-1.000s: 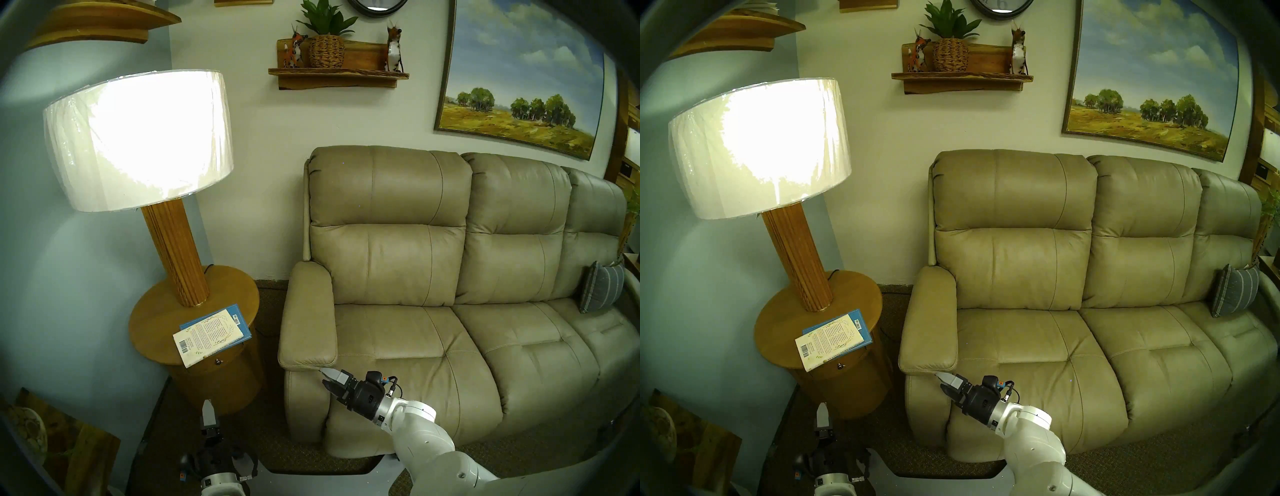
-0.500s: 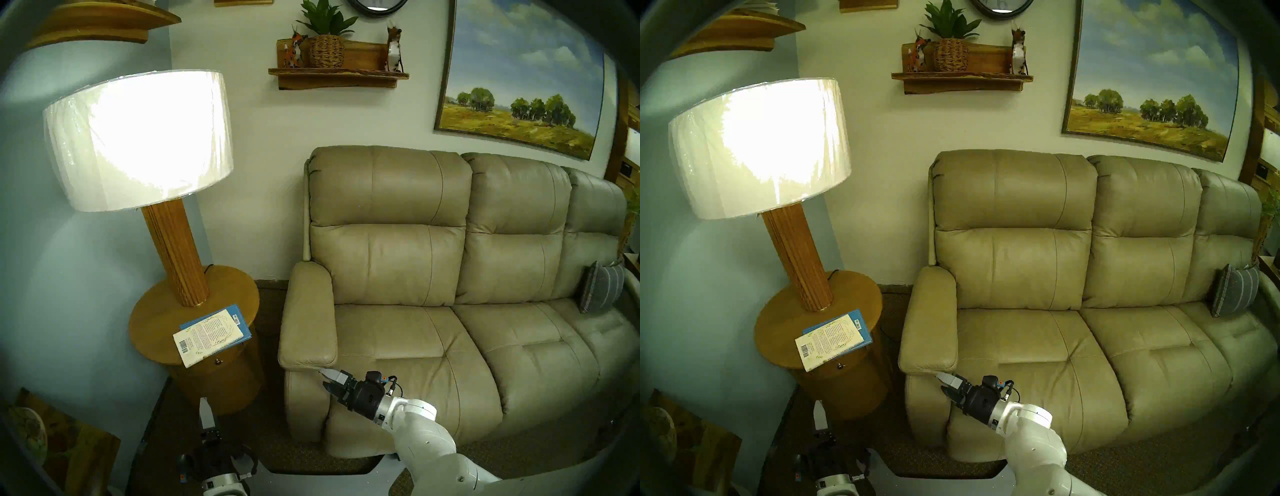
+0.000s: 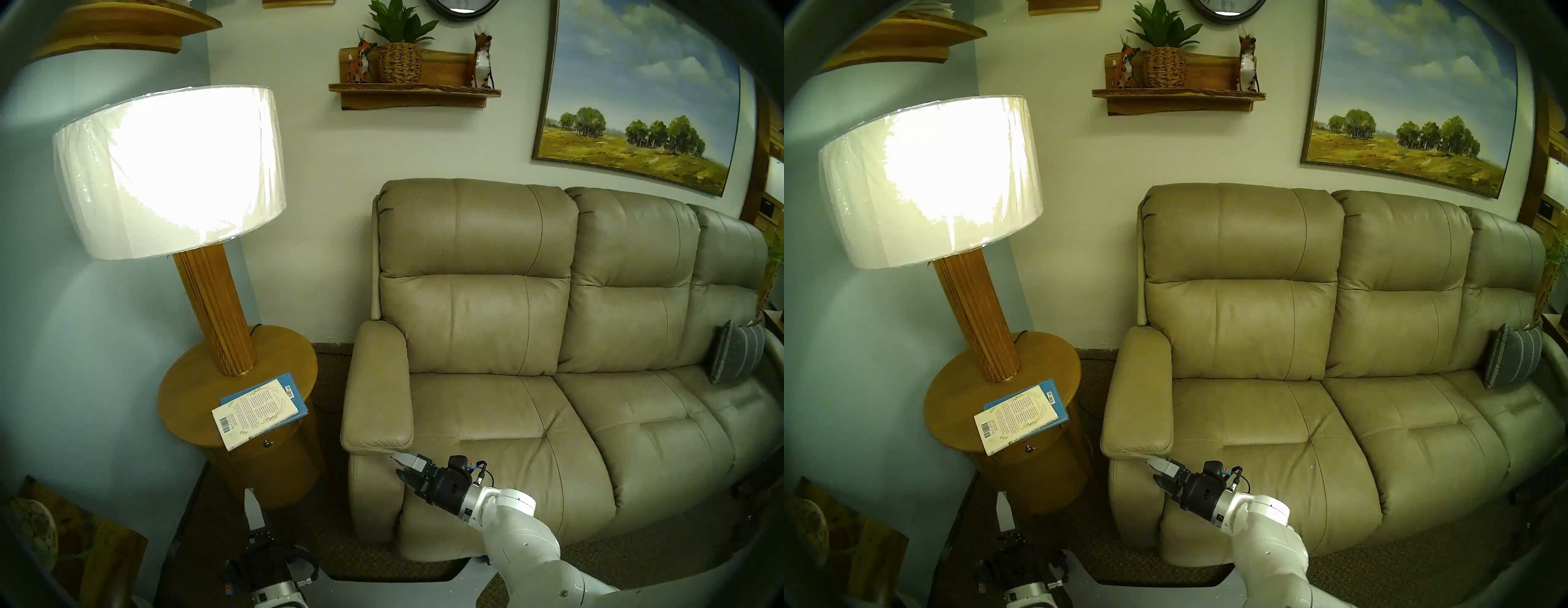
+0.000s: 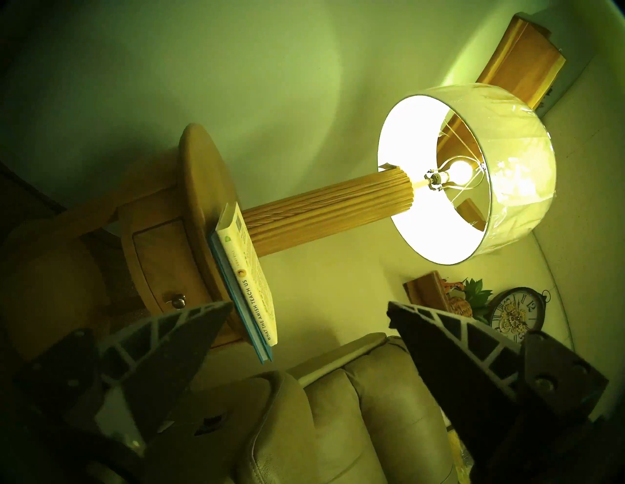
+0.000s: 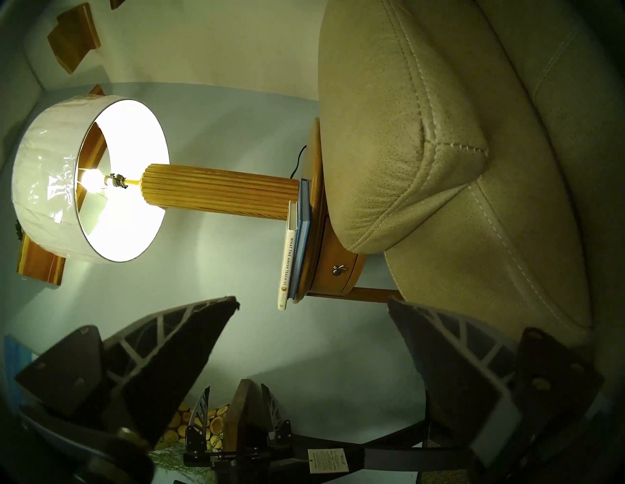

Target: Move books from sofa to side table

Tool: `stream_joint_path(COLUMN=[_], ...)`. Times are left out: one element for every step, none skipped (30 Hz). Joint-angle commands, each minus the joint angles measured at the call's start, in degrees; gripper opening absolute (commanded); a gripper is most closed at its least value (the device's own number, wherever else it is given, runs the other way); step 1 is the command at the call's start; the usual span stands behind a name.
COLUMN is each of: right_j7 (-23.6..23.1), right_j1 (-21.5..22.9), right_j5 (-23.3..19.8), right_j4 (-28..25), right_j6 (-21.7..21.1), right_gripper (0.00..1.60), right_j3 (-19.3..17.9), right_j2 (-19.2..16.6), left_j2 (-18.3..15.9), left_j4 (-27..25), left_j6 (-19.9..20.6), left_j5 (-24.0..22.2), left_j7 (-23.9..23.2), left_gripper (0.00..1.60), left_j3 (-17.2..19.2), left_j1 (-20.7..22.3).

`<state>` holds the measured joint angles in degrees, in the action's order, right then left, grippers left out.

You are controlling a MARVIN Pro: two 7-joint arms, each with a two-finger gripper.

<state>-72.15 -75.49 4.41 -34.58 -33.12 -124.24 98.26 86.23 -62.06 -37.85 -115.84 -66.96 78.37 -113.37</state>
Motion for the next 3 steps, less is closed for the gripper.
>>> stream_joint_path(right_j7=[-5.98, -5.98, -5.85], right_j1=[-0.46, -0.46, -0.59], right_j5=[-2.96, -2.96, -3.37], right_j4=[-1.18, -1.18, -1.32], right_j6=[-0.23, -0.23, -0.3], right_gripper=[1.6, 1.6, 1.6], right_j3=[2.43, 2.43, 2.82], right_j2=[-0.33, -0.33, -0.4], left_j2=[-0.3, -0.3, -0.34], left_j4=[0.66, 0.66, 0.83], left_j6=[0.06, 0.06, 0.0], left_j5=[-2.57, -2.57, -2.95], left_j7=[-4.23, -4.23, -4.43], left_gripper=[1.6, 1.6, 1.6], left_j3=[-0.63, -0.63, -0.8], left_j1=[1.52, 1.52, 1.66])
